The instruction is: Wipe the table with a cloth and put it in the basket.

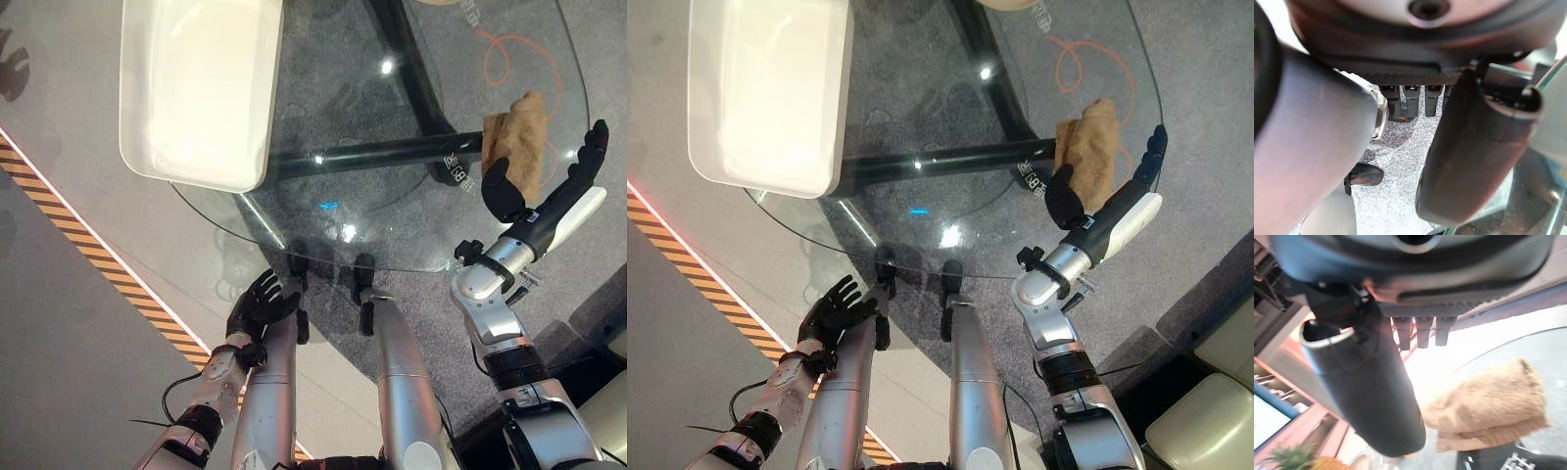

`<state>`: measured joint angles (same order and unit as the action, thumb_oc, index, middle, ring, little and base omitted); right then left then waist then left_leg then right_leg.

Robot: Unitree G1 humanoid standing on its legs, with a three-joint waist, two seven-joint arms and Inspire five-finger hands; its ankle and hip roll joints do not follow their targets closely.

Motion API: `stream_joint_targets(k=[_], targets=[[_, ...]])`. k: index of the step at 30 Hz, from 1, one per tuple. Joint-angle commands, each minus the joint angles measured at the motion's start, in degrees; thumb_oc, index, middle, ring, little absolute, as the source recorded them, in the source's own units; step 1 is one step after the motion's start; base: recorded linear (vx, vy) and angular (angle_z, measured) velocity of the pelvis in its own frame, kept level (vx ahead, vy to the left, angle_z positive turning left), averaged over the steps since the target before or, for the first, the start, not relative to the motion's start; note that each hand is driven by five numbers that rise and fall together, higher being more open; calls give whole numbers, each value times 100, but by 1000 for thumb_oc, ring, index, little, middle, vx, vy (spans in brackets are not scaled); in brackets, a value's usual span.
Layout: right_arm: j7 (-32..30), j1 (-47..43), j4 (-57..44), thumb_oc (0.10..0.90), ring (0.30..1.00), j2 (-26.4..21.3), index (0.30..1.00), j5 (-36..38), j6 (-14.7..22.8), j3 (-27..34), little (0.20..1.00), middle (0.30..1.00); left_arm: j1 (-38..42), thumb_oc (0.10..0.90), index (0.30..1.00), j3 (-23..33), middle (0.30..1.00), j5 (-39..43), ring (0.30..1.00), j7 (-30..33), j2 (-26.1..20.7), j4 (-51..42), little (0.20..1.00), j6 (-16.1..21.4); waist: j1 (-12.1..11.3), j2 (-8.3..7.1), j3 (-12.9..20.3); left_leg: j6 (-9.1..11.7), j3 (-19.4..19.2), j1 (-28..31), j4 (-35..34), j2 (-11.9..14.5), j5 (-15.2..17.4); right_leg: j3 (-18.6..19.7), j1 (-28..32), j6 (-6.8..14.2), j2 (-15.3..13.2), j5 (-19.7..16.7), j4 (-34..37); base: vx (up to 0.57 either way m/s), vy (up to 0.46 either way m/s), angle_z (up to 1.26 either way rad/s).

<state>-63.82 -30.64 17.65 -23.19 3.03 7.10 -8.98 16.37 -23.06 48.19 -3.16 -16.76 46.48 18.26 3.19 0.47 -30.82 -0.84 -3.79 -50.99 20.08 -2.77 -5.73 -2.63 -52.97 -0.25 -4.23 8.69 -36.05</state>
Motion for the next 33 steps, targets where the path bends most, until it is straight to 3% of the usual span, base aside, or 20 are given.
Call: stream_joint_targets(k=[1, 5, 15, 23, 33], targets=[[-496, -111, -366, 800, 900, -826, 900, 421, 217, 421, 900, 900, -245, 800, 900, -490, 900, -3, 900, -38, 600, -163, 900, -96, 54, 304, 103, -246, -42, -339, 1257, -249, 1058, -21, -129, 22, 341, -980, 886, 0, 0, 0], [-139, -358, -54, 800, 900, -899, 900, 982, 369, 394, 900, 900, -216, 800, 900, -541, 900, 116, 900, -98, 519, -352, 900, -58, 23, 354, 103, -234, -34, -473, 1324, -259, 1076, -24, -268, 17, 339, -986, 839, 0, 0, 0], [380, -602, 600, 800, 900, -970, 900, 1455, 0, 155, 900, 900, -187, 800, 900, -690, 900, 272, 900, -19, 438, -665, 900, -23, -32, 416, 103, -229, -5, -694, 1389, -294, 1057, -44, -514, 4, 363, -1022, 720, 0, 0, 0], [1568, -981, 1363, 800, 900, -1344, 900, 2013, -587, -221, 900, 900, -149, 800, 900, -764, 900, 375, 900, 51, 257, -918, 900, -152, -136, 448, 103, -204, 37, -827, 1447, -309, 1063, -103, -662, 23, 316, -1023, 608, 0, 0, 0], [1552, -1281, 1555, 800, 900, -1628, 900, 1862, -677, -371, 900, 900, -204, 800, 900, -848, 900, 469, 900, 85, 150, -1023, 900, -156, -197, 449, 103, -211, 64, -922, 1501, -307, 1111, -141, -775, 47, 280, -997, 505, 0, 0, 0]])
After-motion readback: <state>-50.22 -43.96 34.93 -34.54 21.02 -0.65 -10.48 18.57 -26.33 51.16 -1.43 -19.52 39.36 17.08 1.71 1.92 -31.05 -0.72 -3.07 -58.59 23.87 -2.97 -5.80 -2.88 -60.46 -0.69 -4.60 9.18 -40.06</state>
